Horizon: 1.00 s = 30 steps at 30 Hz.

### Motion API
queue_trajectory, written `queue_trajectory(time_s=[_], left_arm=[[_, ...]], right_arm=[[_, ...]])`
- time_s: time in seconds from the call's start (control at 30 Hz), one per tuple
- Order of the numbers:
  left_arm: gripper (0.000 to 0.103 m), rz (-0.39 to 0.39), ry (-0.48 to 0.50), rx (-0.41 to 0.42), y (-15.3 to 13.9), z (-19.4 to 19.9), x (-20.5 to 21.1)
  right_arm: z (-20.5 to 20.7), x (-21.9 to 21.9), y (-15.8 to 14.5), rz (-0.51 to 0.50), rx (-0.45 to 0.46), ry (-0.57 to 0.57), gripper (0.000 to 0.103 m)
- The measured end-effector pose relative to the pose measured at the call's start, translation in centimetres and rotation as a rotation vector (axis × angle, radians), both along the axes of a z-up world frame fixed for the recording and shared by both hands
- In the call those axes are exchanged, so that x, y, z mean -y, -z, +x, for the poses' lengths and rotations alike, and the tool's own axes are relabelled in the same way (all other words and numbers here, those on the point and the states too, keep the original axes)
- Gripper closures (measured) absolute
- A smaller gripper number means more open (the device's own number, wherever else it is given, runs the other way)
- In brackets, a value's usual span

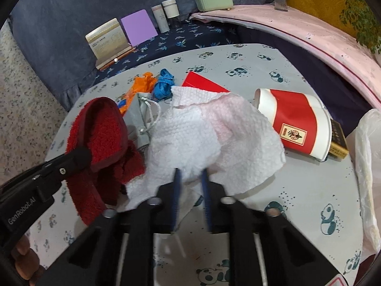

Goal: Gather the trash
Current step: 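Carry cloth and tissue over the white bin and open both grippers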

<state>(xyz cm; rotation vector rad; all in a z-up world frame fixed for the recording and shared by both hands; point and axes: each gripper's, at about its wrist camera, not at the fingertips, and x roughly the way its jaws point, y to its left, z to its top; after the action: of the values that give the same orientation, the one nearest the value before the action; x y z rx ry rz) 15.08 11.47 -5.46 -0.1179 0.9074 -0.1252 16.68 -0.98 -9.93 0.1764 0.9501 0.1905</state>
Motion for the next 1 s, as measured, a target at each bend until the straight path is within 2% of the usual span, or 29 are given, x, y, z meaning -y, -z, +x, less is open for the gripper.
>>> queue_trajectory(time_s=[0.3, 0.6, 0.83, 1.0], left_arm=[[0.096, -0.001, 0.017, 0.046, -2.1, -1.4, 1.2], [0.096, 0.003, 0.08, 0.106, -5.1, -3.2, 4.4], [0.096, -0.003, 0.15, 0.137, -6.9, -4.2, 7.9], [0.096, -0.006, 0.22, 0.15, -7.8, -4.5, 11.3]], right_arm=[[-2.7, 1.1, -6.4, 0.05, 0.145, -0.019, 0.098], [-6.2, 5.3, -13.1, 0.095, 0.296, 0.038, 0.098], [-8.8, 9.2, -16.4, 0.086, 0.384, 0.122, 0.099], [-10.4, 13.3, -17.3, 0.061, 0.415, 0.207, 0.099]])
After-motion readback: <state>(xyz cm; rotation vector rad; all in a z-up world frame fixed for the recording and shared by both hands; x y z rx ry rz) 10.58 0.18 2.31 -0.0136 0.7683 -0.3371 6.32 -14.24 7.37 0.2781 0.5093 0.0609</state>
